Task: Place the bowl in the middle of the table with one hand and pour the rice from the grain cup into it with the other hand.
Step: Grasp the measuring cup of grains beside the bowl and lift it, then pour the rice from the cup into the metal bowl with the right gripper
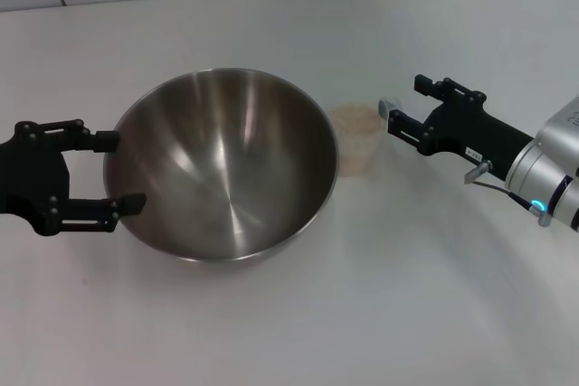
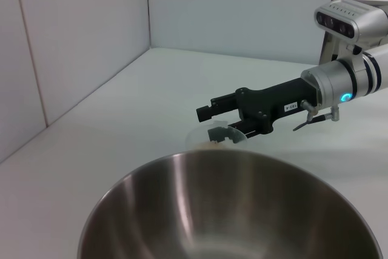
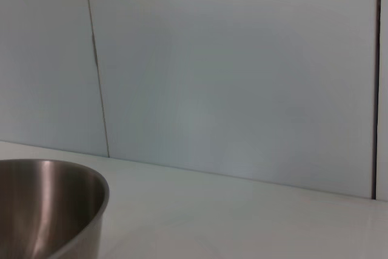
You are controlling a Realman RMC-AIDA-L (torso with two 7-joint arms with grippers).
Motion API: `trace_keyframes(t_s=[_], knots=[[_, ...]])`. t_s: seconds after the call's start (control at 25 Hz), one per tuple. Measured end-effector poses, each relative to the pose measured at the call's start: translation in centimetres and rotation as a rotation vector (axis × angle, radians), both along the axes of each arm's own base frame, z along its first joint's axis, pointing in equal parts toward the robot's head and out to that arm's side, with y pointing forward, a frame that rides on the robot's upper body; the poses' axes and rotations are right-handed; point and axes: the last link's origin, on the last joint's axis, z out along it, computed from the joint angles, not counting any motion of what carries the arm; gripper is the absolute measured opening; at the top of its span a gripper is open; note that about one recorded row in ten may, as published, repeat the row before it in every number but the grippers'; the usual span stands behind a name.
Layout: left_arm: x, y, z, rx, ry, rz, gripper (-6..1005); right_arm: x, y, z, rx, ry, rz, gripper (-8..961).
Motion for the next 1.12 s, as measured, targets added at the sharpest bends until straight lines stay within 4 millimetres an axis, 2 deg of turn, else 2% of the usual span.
trace_keyframes(t_s=[0.28,0.52,0.76,0.84,0.92,0.96,1.08,1.12], knots=[[0.2,0.3,-0.1,-0.006,0.015,-0.002,827,-0.4,-0.1,-0.4,0.012,-0.031,0.035,694],[0.2,0.3,-0.5,-0.022,0.02,0.001,827,-0.6,-0.1,-0.5,0.013,-0.03,0.042,450],[0.2,0.5,-0.6,-0.025,0.018,0.002,827,-0.4,-0.3,-0.2,0.037,-0.023,0.044,145],[0.2,0.5,-0.7,-0.022,0.02,0.003,827,-0.5,-0.7,0.6,0.106,-0.001,0.066,20],[0.1,0.6,-0.7,-0.02,0.022,0.006,827,-1.0,-1.7,2.4,0.237,0.041,0.143,18],[0.1,0.5,-0.7,-0.02,0.022,0.007,827,-1.0,-1.7,2.4,0.237,0.041,0.143,16],[0.0,0.5,-0.6,-0.019,0.024,0.009,827,-3.1,-2.4,3.8,0.36,0.032,0.326,14],[0.0,0.6,-0.6,-0.018,0.025,0.008,827,-4.8,-2.1,3.7,0.423,-0.035,0.438,14]])
